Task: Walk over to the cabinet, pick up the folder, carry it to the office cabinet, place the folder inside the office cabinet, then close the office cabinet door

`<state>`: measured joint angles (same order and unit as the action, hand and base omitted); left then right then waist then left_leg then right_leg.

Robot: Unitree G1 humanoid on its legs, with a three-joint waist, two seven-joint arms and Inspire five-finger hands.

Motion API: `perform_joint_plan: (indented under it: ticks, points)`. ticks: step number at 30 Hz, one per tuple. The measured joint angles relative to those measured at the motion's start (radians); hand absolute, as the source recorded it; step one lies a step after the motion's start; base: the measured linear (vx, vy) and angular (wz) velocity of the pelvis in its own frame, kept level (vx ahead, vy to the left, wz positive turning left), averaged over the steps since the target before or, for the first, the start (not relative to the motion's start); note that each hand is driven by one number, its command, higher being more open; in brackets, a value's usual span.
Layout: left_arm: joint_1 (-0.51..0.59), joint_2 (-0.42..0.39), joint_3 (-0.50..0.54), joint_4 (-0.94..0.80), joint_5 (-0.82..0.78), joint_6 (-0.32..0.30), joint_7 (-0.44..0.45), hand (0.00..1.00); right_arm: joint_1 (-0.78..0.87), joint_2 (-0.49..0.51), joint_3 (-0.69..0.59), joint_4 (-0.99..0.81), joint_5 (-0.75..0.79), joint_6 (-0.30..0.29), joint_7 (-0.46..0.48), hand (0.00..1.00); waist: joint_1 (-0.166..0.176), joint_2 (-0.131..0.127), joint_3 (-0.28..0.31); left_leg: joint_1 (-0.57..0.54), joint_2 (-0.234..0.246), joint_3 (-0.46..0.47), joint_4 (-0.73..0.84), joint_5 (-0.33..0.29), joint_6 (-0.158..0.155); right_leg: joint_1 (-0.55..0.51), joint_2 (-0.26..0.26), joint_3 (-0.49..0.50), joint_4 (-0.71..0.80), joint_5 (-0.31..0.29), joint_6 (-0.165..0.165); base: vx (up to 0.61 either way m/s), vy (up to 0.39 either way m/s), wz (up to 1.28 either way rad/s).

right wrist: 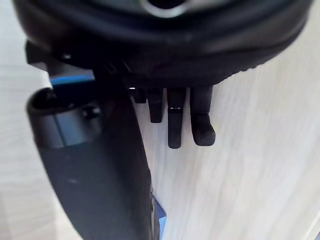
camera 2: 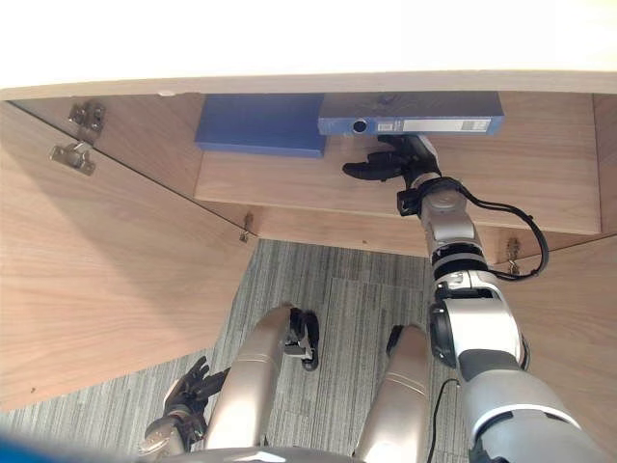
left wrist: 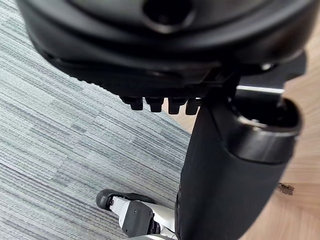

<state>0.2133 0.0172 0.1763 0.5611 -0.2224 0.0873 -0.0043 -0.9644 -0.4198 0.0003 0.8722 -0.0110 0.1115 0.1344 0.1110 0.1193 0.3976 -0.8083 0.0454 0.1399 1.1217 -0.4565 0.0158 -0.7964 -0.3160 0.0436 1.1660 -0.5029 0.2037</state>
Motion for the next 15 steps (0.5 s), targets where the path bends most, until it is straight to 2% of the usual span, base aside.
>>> perform_joint_plan:
  ticks: [3, 6, 8, 10, 12, 15]
  points:
    - [0.001, -0.001, 0.005, -0.011, 0.0, 0.0, 0.0, 1.0, 0.028, -0.024, 0.096, -0.113, -0.101, 0.017, 0.0, 1.0, 0.0, -0.007, 0.007, -0.001, 0.005, 0.009, -0.003, 0.001, 0.002, -0.01, 0.005, 0.01, 0.0, 0.003, 0.0, 0.03, -0.004, -0.09]
    - [0.009, 0.003, 0.006, -0.035, -0.002, -0.002, 0.006, 1.0, 0.17, -0.061, 0.186, -0.369, -0.252, 0.018, 0.017, 1.0, 0.0, -0.024, 0.018, 0.009, 0.013, 0.017, -0.013, 0.001, 0.002, -0.007, 0.009, 0.011, -0.006, 0.003, 0.0, 0.06, -0.025, -0.07]
    - [0.023, 0.01, 0.005, -0.054, -0.002, -0.002, 0.004, 1.0, 0.326, -0.132, 0.26, -0.6, -0.347, -0.01, 0.077, 1.0, -0.007, -0.04, 0.027, 0.027, 0.015, 0.021, -0.027, 0.001, 0.002, 0.008, 0.009, 0.006, -0.016, 0.003, -0.001, 0.08, -0.03, -0.06]
    - [0.028, 0.02, 0.001, -0.056, 0.0, -0.002, -0.01, 1.0, 0.421, -0.184, 0.318, -0.694, -0.364, -0.041, 0.162, 1.0, -0.014, -0.047, 0.03, 0.039, 0.018, 0.021, -0.042, 0.001, 0.002, 0.02, 0.01, -0.002, -0.031, 0.005, -0.002, 0.07, -0.024, -0.04]
    - [0.034, 0.027, -0.004, -0.056, 0.0, -0.012, -0.018, 1.0, 0.508, -0.219, 0.348, -0.77, -0.382, -0.085, 0.195, 1.0, -0.022, -0.051, 0.033, 0.053, 0.018, 0.021, -0.052, 0.001, 0.002, 0.034, 0.01, -0.005, -0.041, 0.005, -0.003, 0.07, -0.018, -0.03]
    - [0.038, 0.043, -0.014, -0.055, 0.001, -0.015, -0.033, 1.0, 0.517, -0.265, 0.372, -0.777, -0.378, -0.115, 0.259, 1.0, -0.025, -0.055, 0.032, 0.071, 0.018, 0.026, -0.064, 0.001, 0.002, 0.048, 0.01, -0.005, -0.051, 0.007, -0.006, 0.06, -0.008, -0.03]
